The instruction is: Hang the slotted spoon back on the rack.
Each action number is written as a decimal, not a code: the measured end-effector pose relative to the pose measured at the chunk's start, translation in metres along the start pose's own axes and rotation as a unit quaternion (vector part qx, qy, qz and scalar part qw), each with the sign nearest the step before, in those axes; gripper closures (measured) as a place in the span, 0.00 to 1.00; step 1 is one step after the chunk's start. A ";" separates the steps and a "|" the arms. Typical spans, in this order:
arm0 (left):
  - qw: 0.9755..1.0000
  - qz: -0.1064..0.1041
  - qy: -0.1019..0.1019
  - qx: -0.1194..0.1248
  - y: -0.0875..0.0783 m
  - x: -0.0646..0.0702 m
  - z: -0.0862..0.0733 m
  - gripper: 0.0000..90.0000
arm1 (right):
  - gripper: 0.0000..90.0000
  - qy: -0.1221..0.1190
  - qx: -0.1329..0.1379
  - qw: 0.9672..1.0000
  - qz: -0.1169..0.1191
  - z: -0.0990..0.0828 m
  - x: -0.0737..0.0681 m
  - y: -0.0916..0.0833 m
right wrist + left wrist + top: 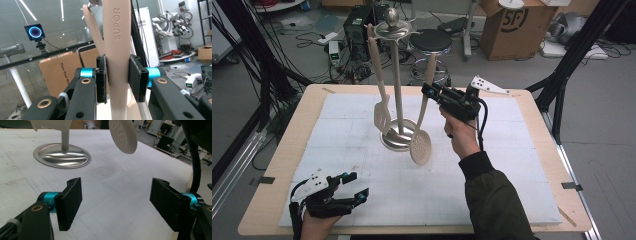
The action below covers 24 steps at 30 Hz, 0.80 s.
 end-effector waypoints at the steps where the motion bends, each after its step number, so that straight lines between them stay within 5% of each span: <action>1: 1.000 0.000 -0.001 0.001 0.000 0.000 0.000 0.29 | 0.79 0.000 0.002 1.000 0.001 0.003 0.000 0.003; 24: 1.000 -0.003 -0.004 0.010 -0.004 -0.001 0.003 0.29 | 0.79 0.025 0.019 0.999 0.019 0.031 0.009 0.039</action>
Point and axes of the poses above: each handheld gripper's, and its own axes: y roughly forward along the jaws, z roughly out of its top, x roughly to its right, the point moved 6 cm from there along y, roughly forward along the jaws, and after that the axes turned 3 degrees about z, right-handed, at the moved point
